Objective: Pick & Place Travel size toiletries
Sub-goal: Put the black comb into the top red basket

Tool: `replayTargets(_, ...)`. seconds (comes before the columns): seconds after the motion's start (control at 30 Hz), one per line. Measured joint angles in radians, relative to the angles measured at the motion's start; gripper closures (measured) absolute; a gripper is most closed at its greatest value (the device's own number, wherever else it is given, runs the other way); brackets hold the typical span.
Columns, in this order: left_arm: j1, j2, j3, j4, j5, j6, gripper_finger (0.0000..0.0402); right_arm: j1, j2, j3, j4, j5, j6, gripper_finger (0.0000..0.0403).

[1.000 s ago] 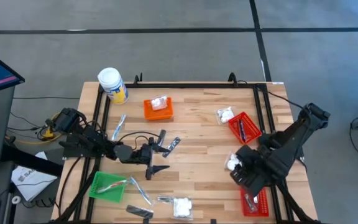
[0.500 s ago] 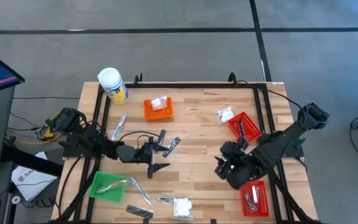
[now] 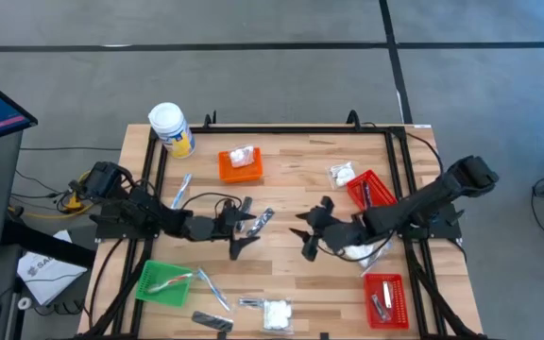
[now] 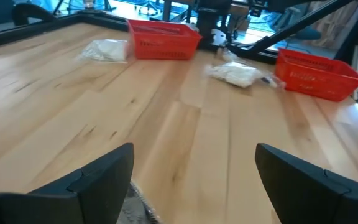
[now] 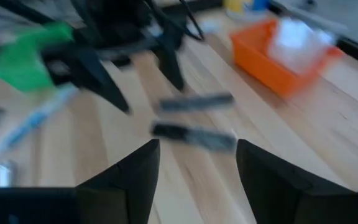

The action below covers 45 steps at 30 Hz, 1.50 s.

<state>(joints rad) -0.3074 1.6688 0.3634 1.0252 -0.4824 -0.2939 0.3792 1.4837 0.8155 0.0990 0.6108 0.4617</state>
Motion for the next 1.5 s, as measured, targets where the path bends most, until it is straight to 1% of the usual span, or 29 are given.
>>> replayTargets(0.13,0.013,0.0,0.0,-0.002,0.0,0.001,0.0082,-0.069,0.0,-0.122,0.331,-0.121,-0.104,0.0236)
replayTargets(0.27,0.014,0.0,0.0,-0.002,0.0,0.018,0.0114,-0.121,0.0,-0.25,0.647,-0.218,-0.157,0.0274)
replayTargets(0.33,0.014,0.0,0.0,-0.002,0.0,0.024,0.0137,-0.138,0.004,-0.294,0.76,-0.289,-0.158,0.029)
replayTargets(0.4,0.022,0.0,0.0,-0.002,0.0,0.025,0.0165,-0.137,0.004,-0.312,0.805,-0.325,-0.158,0.0303)
replayTargets(0.5,0.041,0.0,0.0,-0.006,0.0,0.026,0.0214,-0.117,0.004,-0.314,0.806,-0.326,-0.182,0.0314)
replayTargets(0.63,0.078,0.0,0.0,-0.009,0.003,0.028,0.0291,-0.096,0.004,-0.314,0.801,-0.318,-0.214,0.0322)
replayTargets(0.73,0.121,0.0,0.0,-0.034,0.004,0.051,0.0351,-0.097,0.005,-0.314,0.788,-0.25,-0.211,0.0333)
replayTargets(0.8,0.153,0.0,0.005,-0.084,0.004,0.051,0.0386,-0.098,0.005,-0.314,0.748,-0.211,-0.197,0.0343)
replayTargets(0.9,0.197,0.0,0.027,-0.188,0.012,0.027,0.0395,-0.098,0.005,-0.314,0.687,-0.172,-0.152,0.037)
replayTargets(0.97,0.22,0.0,0.046,-0.249,0.012,0.028,0.0399,-0.099,0.005,-0.314,0.664,-0.165,-0.142,0.0393)
replayTargets(1.0,0.229,0.0,0.056,-0.27,0.011,0.034,0.04,-0.099,0.005,-0.314,0.663,-0.164,-0.139,0.0397)
replayTargets(1.1,0.244,0.0,0.075,-0.294,0.011,0.075,0.0401,-0.099,0.005,-0.314,0.663,-0.163,-0.128,0.0395)
replayTargets(1.2,0.249,0.0,0.08,-0.303,0.01,0.08,0.0401,-0.099,0.005,-0.314,0.658,-0.163,-0.128,0.0401)
replayTargets(1.37,0.249,0.0,0.08,-0.317,-0.013,0.08,0.0401,-0.108,0.005,-0.314,0.59,-0.162,-0.1,0.0402)
replayTargets(1.5,0.249,0.0,0.081,-0.32,-0.017,0.08,0.0401,-0.107,0.005,-0.314,0.564,-0.127,-0.083,0.0402)
